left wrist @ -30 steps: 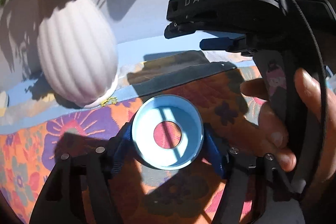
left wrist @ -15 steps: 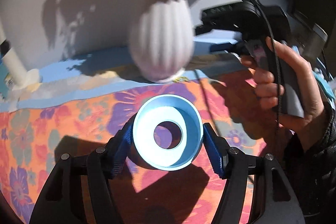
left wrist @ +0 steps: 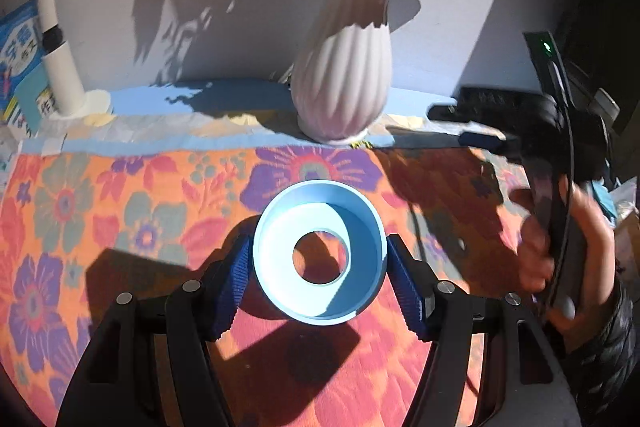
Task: Organize soft objects
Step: 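Lift the blue ring cup and carry it to the glass bowl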
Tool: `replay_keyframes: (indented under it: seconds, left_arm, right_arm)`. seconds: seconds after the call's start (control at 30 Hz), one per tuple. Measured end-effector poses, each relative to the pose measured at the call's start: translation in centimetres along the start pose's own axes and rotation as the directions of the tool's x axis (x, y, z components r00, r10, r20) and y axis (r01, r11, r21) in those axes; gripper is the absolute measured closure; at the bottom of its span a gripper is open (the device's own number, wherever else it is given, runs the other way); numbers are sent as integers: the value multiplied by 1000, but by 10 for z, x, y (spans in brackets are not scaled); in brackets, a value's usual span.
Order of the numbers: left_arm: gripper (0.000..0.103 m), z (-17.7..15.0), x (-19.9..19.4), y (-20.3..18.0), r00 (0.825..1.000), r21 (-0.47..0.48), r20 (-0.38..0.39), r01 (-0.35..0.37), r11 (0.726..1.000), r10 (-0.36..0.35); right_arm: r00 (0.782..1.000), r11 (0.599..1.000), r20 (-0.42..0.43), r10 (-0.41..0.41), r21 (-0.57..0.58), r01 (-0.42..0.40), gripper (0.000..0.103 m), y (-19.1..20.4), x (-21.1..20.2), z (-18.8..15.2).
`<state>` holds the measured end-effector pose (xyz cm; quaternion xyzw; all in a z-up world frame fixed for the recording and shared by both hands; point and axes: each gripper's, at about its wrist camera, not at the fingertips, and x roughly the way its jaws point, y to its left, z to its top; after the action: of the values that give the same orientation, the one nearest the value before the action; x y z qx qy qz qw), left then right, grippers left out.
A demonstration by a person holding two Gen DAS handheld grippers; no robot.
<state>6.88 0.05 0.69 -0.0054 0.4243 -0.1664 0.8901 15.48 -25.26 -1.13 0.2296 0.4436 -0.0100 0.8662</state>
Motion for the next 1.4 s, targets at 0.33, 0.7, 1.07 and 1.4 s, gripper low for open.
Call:
replay_keyframes:
  seconds: [0.33, 0.7, 1.07, 1.4]
  left_arm:
    - [40, -38, -49, -14, 1000, -15, 20, -15, 1000, 15]
    - [40, -77, -101, -67, 998, 55, 49, 31, 998, -34]
    - [40, -106, -141, -164, 981, 209, 78, 156, 966, -175]
    - [40, -83, -169, -257, 941, 349, 100, 270, 898, -322]
  right_arm:
    - [993, 990, -52, -107, -95, 101, 44, 7, -76, -104]
    - [969, 965, -134, -208, -191, 181, 44, 2, -155, -192]
    - [936, 937, -138, -323, -184, 296, 44, -66, -241, -220]
    - [916, 916, -19, -401, -19, 400, 43, -138, -320, -198]
